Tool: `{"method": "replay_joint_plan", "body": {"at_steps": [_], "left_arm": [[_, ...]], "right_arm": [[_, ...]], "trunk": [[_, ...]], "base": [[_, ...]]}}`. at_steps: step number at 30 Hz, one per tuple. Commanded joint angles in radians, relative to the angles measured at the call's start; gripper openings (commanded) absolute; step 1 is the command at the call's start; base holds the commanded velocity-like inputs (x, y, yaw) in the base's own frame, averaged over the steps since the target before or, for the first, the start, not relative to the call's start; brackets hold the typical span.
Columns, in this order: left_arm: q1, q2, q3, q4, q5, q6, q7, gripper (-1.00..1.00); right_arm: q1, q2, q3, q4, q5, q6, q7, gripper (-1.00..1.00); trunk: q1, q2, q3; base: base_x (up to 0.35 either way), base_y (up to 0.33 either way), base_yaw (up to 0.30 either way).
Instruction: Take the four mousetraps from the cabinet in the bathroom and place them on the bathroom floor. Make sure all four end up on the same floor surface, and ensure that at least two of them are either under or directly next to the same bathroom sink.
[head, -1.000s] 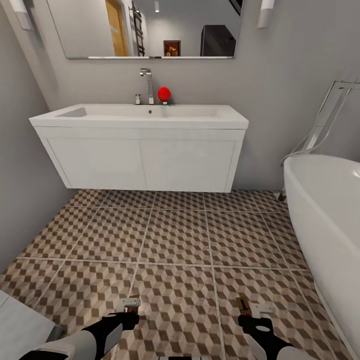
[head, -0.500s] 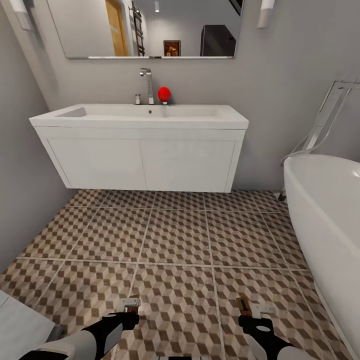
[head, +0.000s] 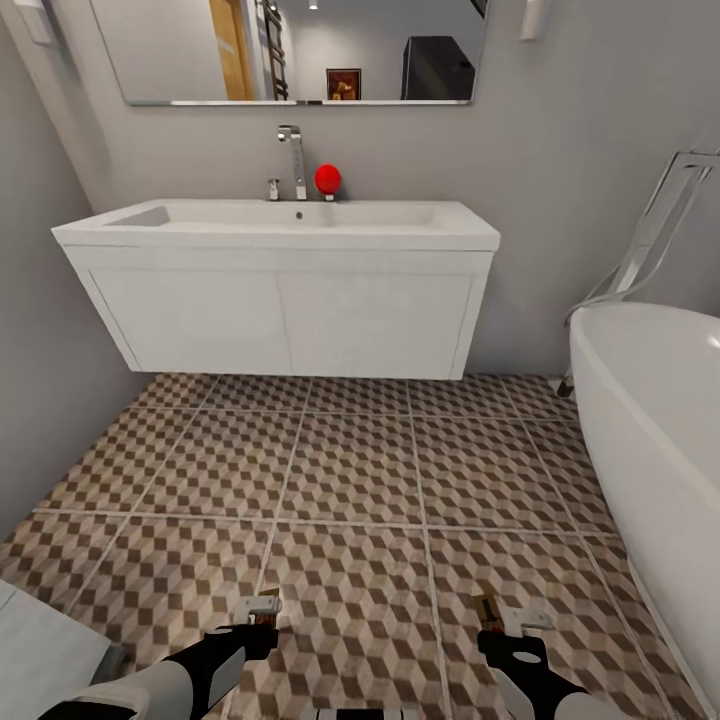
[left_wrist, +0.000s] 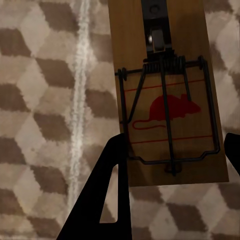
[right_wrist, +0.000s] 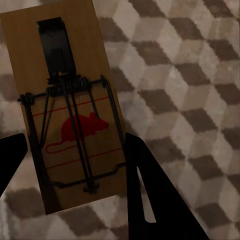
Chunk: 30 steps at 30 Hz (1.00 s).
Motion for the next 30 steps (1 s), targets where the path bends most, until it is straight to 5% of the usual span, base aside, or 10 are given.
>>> {"method": "replay_joint_plan", "body": {"at_steps": [1,12,30], "left_arm": [[-0.001,0.000,-0.009,0.000,0.010,0.004,0.003,-1.00],[-0.001,0.000,-0.009,0.000,0.010,0.004,0.003,-1.00],[-0.001,0.000,-0.009,0.000,0.010,0.003,0.003,-1.00]], "right_arm": [[-0.001,0.000,-0.006,0.001,0.000,-0.005,0.000,-1.00],[-0.001,0.000,-0.006,0.001,0.000,-0.005,0.000,-1.00],[-0.001,-0.001,-0.006,-0.003,0.000,-0.005,0.000,-1.00]], "trunk": [[0.000,0.000,-0.002],[0.004,-0.003,-0.043],[0.004,-0.003,-0.043]], "base": [[0.000,0.000,0.000],[0.000,0.000,0.000],[0.000,0.000,0.000]]}}
